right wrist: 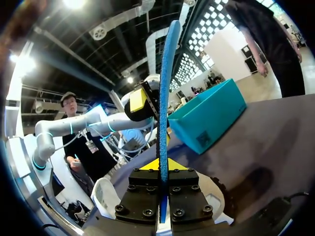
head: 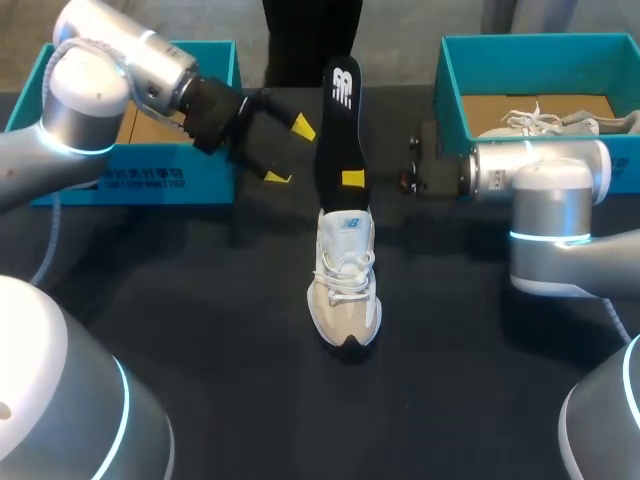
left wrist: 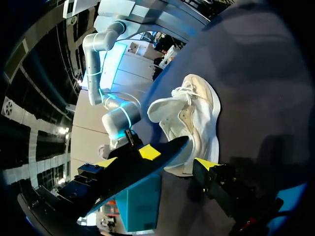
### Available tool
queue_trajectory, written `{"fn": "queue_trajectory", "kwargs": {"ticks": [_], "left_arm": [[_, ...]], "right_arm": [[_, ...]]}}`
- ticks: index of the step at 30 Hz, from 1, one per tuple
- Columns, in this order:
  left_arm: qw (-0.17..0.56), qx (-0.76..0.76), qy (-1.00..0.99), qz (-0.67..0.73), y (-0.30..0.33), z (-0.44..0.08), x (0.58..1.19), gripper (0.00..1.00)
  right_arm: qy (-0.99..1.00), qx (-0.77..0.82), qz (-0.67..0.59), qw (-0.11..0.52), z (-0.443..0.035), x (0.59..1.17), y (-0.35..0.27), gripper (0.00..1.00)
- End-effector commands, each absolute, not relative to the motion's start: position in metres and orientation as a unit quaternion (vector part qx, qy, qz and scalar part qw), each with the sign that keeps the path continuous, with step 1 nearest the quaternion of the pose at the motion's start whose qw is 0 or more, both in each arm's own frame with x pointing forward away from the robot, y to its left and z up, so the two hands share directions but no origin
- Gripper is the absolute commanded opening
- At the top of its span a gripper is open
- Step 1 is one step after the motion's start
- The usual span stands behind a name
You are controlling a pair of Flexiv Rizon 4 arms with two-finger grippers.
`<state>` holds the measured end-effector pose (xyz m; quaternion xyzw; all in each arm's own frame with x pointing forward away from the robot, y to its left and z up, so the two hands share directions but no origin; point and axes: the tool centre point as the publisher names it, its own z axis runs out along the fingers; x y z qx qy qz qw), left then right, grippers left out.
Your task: Take the shoe out of the shoebox, open the shoe tongue, remove and reinsert the insole, then place the shoe into the shoebox
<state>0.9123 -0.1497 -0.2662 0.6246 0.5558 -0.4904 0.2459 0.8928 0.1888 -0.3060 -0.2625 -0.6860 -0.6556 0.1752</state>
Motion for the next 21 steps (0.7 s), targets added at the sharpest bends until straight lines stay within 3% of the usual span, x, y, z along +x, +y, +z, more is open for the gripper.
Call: {"fn": "queue_trajectory", "kwargs": {"ticks": [1,21], "left_arm": [[0.245,0.627,0.554,-0.490,-0.1553,-0.2672,0.9148,1.00],[0.232,0.635,0.550,-0.491,-0.1646,-0.2711,0.9159,1.00]], "right_arm": [[-0.687,-0.267,-0.653,0.176,-0.3080,0.8920,0.1906,0.00],[-0.690,-0.280,-0.640,0.189,-0.3115,0.8917,0.1940,0.00]]}}
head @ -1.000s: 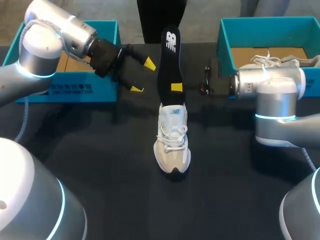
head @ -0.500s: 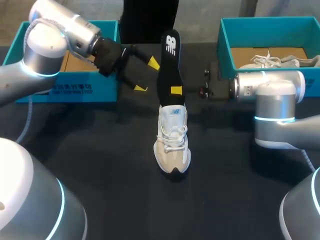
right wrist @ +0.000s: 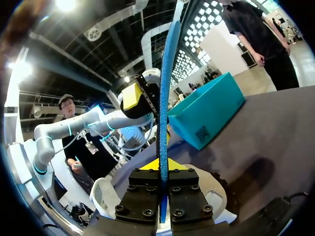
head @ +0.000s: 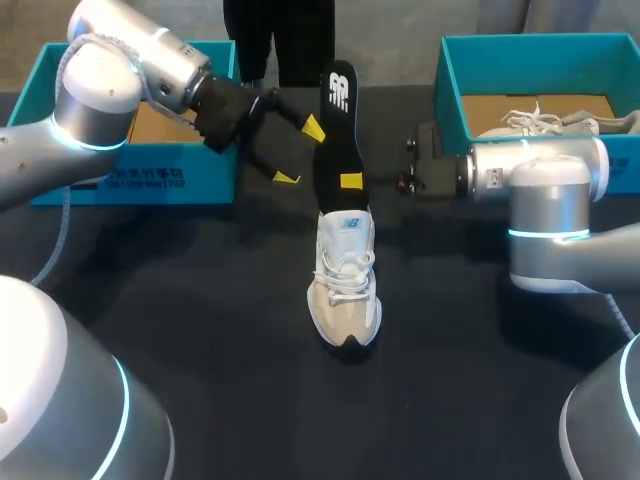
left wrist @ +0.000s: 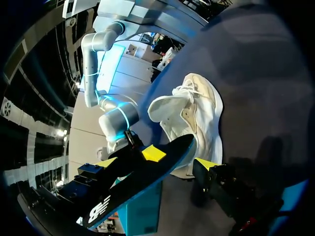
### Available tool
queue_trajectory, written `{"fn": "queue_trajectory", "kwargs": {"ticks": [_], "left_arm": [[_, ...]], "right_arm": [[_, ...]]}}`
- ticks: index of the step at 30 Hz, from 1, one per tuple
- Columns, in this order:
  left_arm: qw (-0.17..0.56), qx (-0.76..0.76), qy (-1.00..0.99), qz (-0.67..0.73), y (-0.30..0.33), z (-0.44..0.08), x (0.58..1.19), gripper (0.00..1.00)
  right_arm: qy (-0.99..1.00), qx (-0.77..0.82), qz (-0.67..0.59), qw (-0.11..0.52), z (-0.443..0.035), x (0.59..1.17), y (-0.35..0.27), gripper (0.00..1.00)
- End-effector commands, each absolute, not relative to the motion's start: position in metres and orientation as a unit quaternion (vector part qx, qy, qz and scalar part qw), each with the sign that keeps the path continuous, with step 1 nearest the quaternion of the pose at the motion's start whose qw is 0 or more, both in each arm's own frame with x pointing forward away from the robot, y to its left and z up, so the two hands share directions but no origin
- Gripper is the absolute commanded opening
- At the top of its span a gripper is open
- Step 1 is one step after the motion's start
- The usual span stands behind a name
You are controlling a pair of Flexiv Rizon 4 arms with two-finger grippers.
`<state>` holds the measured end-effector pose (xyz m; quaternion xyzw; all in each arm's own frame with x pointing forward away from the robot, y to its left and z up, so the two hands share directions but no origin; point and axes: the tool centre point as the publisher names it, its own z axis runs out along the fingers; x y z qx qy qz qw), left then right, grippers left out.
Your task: Take the shoe out of the shoebox, open the shoe tongue, remove and reinsert the insole, then place the shoe into the shoebox
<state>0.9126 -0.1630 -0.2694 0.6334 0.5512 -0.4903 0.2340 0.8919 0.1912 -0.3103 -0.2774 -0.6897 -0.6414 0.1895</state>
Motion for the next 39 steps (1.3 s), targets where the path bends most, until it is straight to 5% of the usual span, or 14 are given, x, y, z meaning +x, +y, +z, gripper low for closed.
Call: {"fn": "queue_trajectory", "kwargs": {"ticks": [1,39], "left_arm": [[0.232,0.635,0.550,-0.491,-0.165,-0.271,0.916,1.00],[0.224,0.644,0.545,-0.488,-0.159,-0.276,0.916,1.00]], "right_arm": [[-0.690,-0.280,-0.640,0.189,-0.312,0.891,0.194,0.00],[-0.702,-0.292,-0.623,0.184,-0.338,0.870,0.195,0.00]]}}
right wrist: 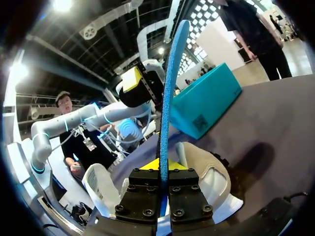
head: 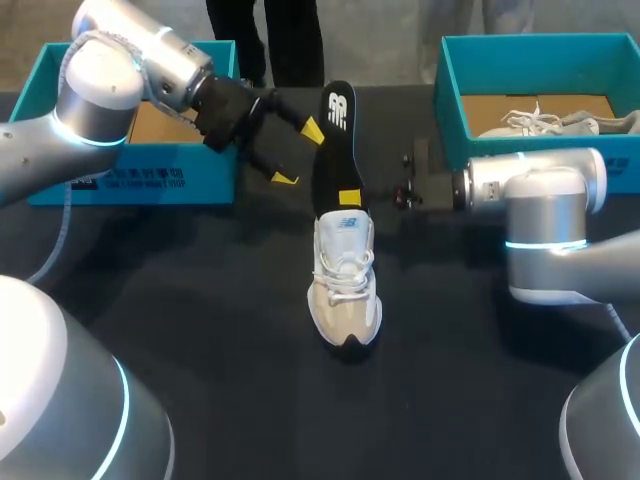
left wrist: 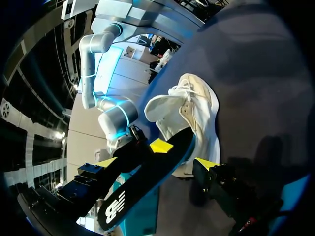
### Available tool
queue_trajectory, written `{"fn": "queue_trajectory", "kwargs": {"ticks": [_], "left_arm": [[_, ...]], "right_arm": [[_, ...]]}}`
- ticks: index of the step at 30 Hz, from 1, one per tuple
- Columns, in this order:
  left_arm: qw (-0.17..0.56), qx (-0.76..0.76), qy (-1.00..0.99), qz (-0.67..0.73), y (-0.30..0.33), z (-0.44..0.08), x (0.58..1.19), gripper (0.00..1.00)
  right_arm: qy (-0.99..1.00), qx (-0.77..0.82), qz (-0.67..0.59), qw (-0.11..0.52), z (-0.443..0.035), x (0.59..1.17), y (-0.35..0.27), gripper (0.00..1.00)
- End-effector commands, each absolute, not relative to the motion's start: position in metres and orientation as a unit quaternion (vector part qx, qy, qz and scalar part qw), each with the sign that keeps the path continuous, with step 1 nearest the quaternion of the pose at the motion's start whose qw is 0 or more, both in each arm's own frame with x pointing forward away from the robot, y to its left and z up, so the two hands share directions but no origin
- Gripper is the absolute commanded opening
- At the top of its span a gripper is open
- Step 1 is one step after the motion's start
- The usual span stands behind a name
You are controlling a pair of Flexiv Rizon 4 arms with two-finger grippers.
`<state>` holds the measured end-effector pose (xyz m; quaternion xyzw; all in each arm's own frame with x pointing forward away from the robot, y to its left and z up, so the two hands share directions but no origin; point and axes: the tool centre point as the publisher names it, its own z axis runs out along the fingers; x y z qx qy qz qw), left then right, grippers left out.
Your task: Take the shoe out of the shoebox, open the shoe tongue, remove and reinsert the insole, then place the shoe into the shoebox
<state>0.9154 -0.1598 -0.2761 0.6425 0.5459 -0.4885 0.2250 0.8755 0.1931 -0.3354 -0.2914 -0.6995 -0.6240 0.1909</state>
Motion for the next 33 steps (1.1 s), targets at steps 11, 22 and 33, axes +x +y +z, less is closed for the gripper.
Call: {"fn": "queue_trajectory", "kwargs": {"ticks": [11,22,33], "left_arm": [[0.223,0.643,0.545,-0.489,-0.159,-0.277,0.917,1.00],[0.221,0.644,0.544,-0.490,-0.159,-0.278,0.919,1.00],[0.221,0.645,0.543,-0.490,-0.160,-0.278,0.920,1.00]], "right_arm": [[-0.705,-0.300,-0.616,0.184,-0.345,0.857,0.196,0.00],[-0.698,-0.315,-0.614,0.189,-0.353,0.847,0.194,0.00],[-0.702,-0.310,-0.618,0.173,-0.341,0.856,0.195,0.33]]}}
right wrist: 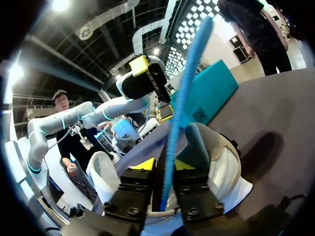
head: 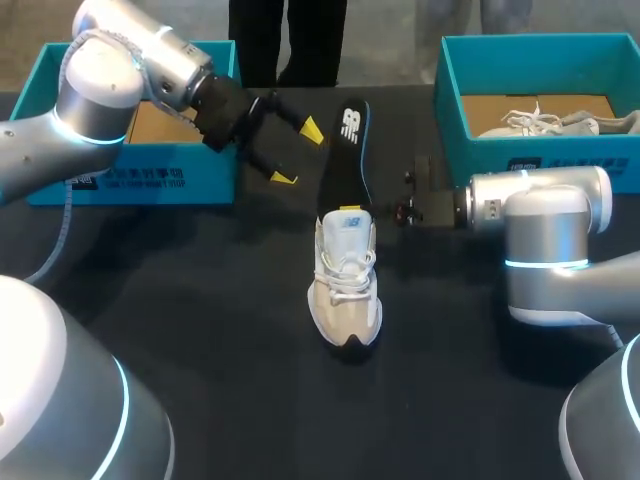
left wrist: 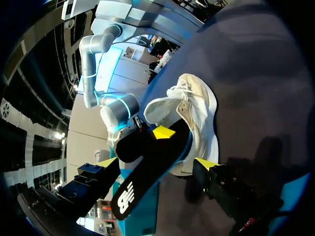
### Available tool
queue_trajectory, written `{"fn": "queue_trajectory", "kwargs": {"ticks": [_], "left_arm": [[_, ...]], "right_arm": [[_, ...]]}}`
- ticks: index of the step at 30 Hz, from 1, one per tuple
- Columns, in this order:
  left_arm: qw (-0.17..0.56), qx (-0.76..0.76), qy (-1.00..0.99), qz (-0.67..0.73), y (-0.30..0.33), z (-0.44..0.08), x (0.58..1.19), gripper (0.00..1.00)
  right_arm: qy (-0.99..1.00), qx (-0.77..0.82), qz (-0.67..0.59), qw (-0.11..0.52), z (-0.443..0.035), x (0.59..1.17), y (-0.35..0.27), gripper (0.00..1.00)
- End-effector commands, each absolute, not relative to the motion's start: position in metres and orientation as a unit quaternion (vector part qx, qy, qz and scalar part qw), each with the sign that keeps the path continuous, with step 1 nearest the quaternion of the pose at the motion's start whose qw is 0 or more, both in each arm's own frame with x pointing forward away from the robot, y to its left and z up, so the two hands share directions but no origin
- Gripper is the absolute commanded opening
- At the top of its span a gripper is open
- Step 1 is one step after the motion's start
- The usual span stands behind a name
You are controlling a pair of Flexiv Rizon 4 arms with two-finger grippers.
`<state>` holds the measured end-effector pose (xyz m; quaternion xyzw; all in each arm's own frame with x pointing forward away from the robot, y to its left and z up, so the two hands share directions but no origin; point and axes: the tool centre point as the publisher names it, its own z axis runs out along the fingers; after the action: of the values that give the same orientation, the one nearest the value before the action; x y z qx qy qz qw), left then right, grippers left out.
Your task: Take the shoe out of the shoebox, open the shoe tongue, remove and reinsert the insole, then place the shoe into the shoebox
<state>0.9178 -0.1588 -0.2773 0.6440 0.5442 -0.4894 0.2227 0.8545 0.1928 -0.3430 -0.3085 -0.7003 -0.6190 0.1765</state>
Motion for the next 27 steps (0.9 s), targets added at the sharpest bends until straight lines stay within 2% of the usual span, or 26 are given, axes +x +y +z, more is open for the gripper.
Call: {"fn": "queue_trajectory", "kwargs": {"ticks": [1,6,19,23,24,26,27], "left_arm": [[0.222,0.645,0.543,-0.490,-0.160,-0.278,0.920,1.00],[0.221,0.645,0.543,-0.490,-0.160,-0.279,0.919,1.00],[0.221,0.647,0.541,-0.490,-0.161,-0.279,0.918,1.00],[0.220,0.648,0.542,-0.489,-0.160,-0.278,0.917,1.00],[0.220,0.648,0.542,-0.488,-0.160,-0.278,0.917,1.00],[0.220,0.648,0.542,-0.488,-0.160,-0.278,0.917,1.00],[0.220,0.648,0.543,-0.487,-0.160,-0.278,0.917,1.00]], "right_arm": [[-0.702,-0.308,-0.618,0.173,-0.341,0.856,0.195,0.30],[-0.705,-0.305,-0.617,0.171,-0.337,0.858,0.195,0.28],[-0.717,-0.283,-0.614,0.171,-0.323,0.872,0.195,0.34],[-0.718,-0.273,-0.615,0.179,-0.323,0.876,0.197,0.27],[-0.718,-0.269,-0.616,0.182,-0.323,0.877,0.197,0.22],[-0.718,-0.256,-0.620,0.186,-0.325,0.878,0.198,0.00],[-0.717,-0.245,-0.625,0.190,-0.326,0.879,0.198,0.00]]}}
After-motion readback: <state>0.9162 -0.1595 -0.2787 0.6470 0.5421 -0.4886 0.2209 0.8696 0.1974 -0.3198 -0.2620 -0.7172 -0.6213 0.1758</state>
